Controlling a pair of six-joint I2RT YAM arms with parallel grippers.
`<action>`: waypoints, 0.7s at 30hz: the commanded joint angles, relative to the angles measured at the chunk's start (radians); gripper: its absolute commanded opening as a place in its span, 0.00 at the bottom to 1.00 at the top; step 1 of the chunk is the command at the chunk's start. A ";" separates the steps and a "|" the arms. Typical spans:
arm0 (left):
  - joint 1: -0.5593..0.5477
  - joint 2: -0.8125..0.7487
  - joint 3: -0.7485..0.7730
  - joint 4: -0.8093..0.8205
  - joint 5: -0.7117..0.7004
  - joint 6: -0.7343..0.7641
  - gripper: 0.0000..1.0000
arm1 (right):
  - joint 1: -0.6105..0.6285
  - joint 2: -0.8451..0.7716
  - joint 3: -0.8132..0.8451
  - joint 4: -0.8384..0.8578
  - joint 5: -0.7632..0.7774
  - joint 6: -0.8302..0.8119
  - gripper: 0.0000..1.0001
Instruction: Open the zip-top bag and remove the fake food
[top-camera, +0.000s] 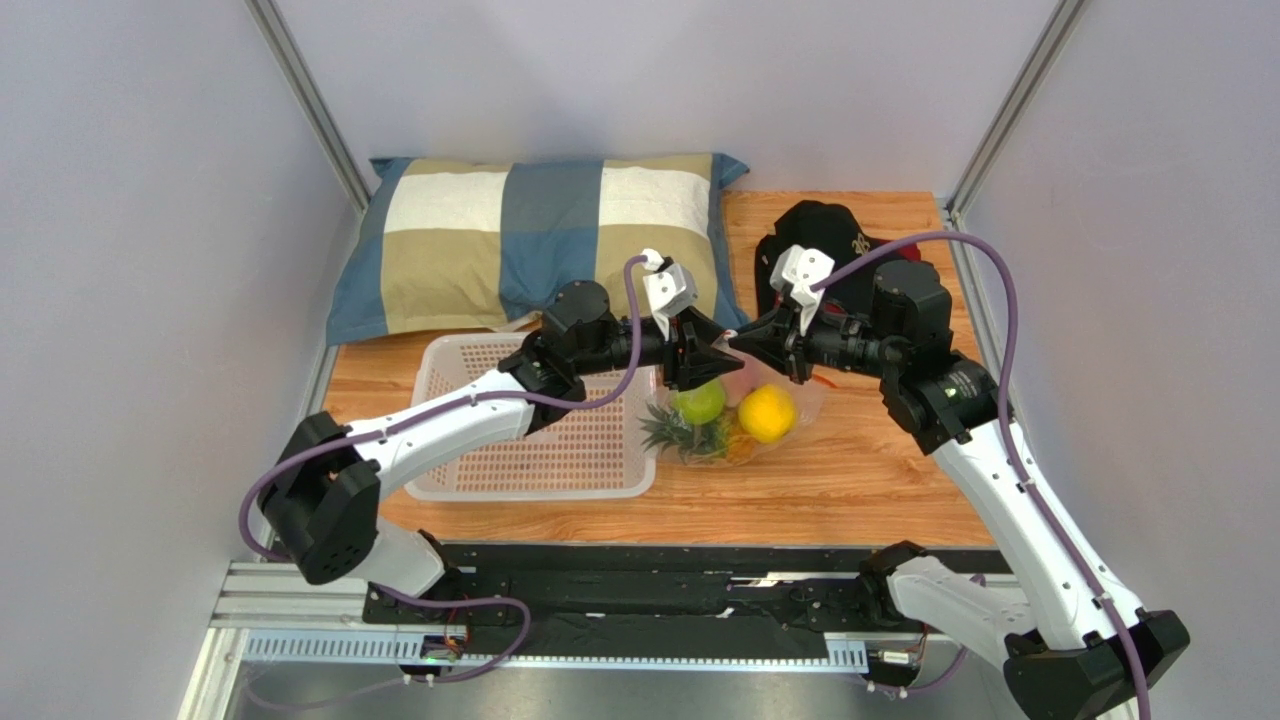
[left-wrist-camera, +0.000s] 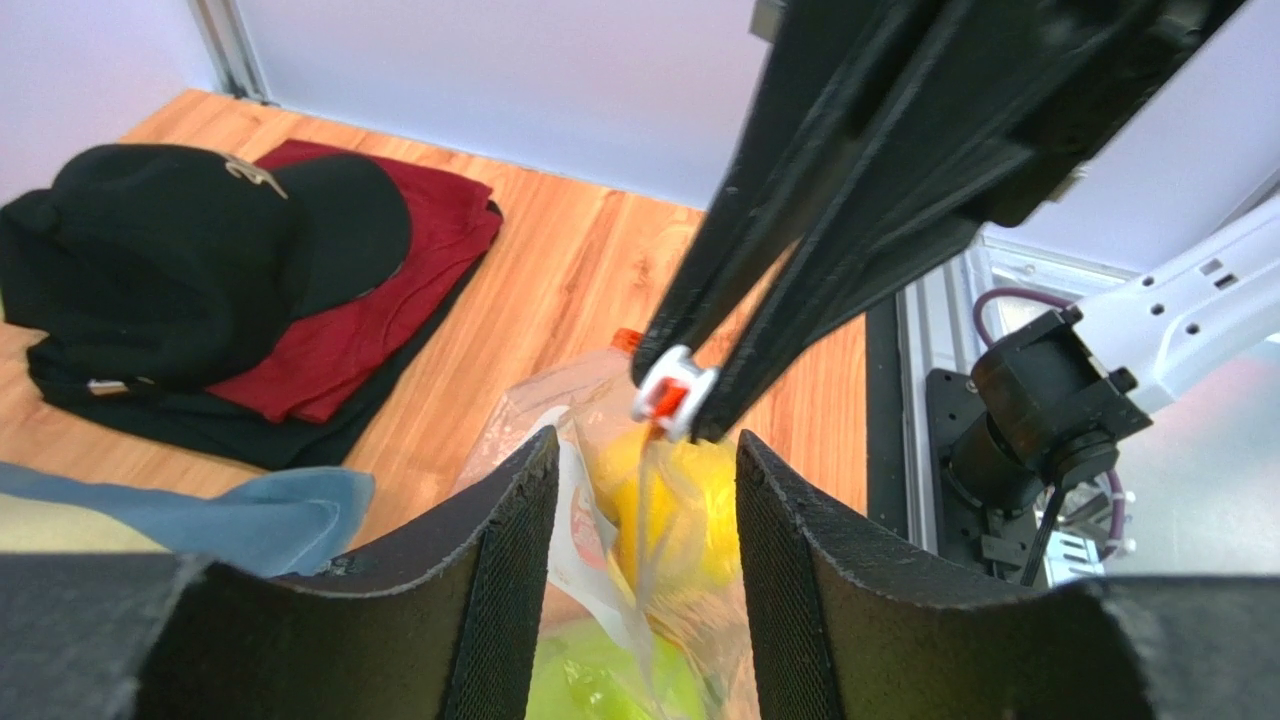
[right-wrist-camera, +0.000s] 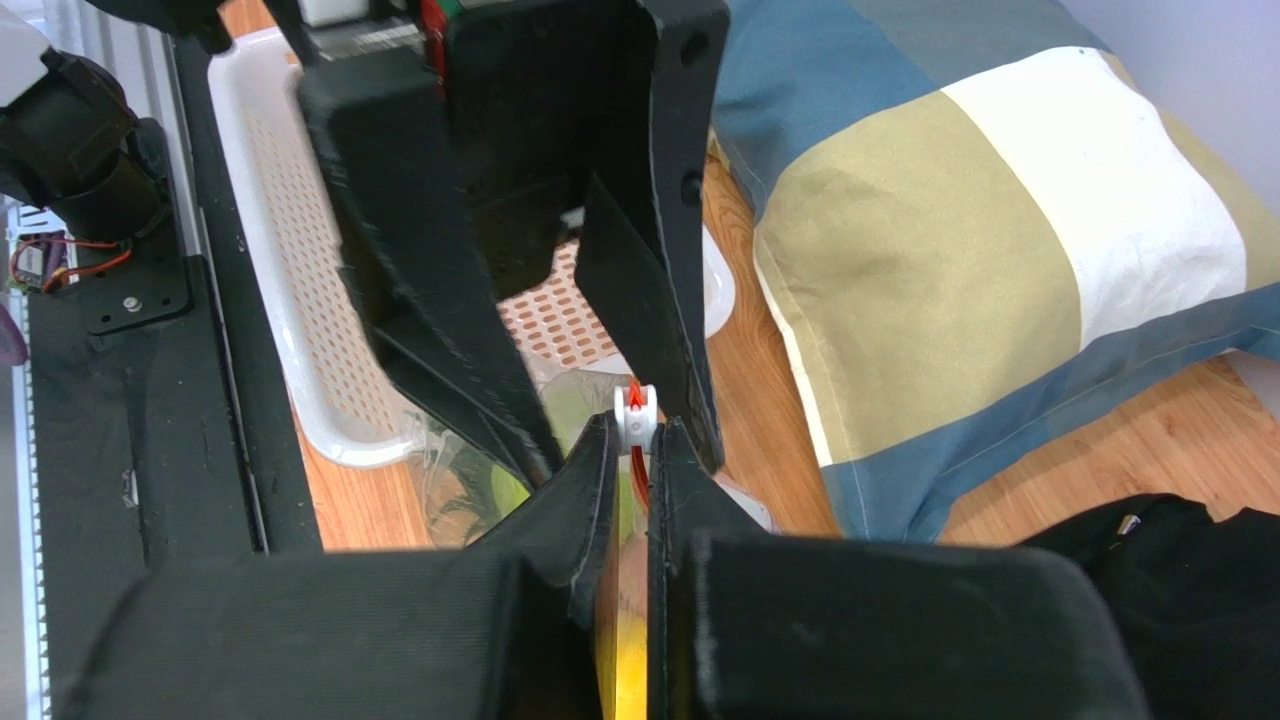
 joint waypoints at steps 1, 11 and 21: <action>-0.004 0.038 0.030 0.173 0.036 -0.052 0.48 | -0.002 -0.009 0.044 0.041 -0.025 0.046 0.00; -0.004 0.127 0.023 0.405 0.062 -0.173 0.24 | -0.002 -0.012 0.042 0.062 -0.022 0.100 0.00; 0.001 0.149 -0.031 0.606 0.084 -0.262 0.18 | -0.002 -0.023 0.018 0.070 -0.022 0.102 0.00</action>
